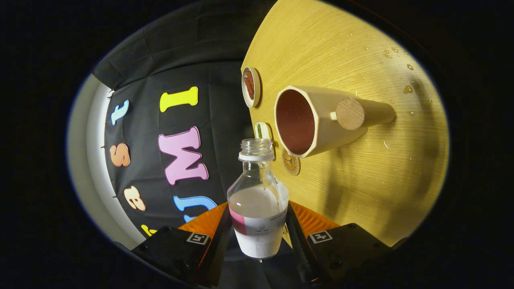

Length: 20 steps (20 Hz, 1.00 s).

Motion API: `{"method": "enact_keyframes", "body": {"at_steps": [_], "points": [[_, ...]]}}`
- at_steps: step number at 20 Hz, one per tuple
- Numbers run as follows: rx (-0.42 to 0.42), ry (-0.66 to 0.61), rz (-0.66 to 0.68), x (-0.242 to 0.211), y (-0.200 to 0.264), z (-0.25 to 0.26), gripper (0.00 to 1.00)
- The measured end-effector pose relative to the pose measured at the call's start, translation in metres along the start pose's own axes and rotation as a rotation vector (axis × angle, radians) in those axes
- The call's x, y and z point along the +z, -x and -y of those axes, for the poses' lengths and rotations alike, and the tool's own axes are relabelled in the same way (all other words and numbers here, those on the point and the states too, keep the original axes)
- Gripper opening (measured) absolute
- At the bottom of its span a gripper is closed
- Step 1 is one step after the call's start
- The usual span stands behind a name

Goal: Take the bottle from table, then pour the juice into the cup, finally place the bottle on the coaster

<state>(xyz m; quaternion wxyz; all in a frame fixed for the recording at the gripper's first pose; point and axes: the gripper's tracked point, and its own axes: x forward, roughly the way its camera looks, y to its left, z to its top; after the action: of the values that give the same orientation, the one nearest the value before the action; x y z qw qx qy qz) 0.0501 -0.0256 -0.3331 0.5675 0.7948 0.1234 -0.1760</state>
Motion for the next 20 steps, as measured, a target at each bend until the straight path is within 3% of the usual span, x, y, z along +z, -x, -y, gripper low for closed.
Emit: {"method": "enact_keyframes", "body": {"at_steps": [20], "points": [[0.017,-0.149,0.055,0.012,-0.003,-0.019,0.75]]}}
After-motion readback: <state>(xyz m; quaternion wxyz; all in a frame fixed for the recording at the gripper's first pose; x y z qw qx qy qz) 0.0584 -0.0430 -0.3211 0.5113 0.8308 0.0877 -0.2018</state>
